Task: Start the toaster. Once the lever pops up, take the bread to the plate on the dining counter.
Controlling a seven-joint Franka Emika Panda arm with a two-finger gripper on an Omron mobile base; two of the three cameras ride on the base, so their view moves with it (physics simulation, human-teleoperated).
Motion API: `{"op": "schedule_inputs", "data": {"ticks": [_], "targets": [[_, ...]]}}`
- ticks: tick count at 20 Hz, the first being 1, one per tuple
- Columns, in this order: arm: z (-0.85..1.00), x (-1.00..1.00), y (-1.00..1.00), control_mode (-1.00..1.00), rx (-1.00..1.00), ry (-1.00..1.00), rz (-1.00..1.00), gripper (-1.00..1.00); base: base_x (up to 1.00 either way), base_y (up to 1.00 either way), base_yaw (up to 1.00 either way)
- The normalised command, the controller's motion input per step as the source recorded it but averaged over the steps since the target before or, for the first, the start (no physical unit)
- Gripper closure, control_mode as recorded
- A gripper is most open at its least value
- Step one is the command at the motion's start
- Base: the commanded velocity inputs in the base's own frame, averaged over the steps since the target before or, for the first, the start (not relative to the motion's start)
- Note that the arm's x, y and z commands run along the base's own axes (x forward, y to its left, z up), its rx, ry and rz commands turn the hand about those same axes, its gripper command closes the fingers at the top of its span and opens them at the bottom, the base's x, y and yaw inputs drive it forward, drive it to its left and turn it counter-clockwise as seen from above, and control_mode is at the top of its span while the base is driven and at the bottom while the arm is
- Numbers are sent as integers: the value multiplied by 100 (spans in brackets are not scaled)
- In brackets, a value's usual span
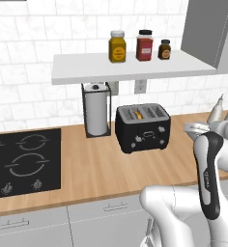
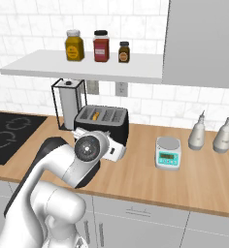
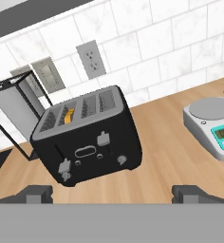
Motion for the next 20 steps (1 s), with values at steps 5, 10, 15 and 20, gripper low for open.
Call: {"op": "schedule_inputs", "data": {"ticks": [5,10,15,20], "targets": [[0,0,0,-100,0,0,0,-100,0,0,0],[0,0,0,-100,0,0,0,-100,0,0,0],[0,0,0,-100,0,0,0,-100,0,0,0],[0,0,0,-100,0,0,0,-100,0,0,0]]}}
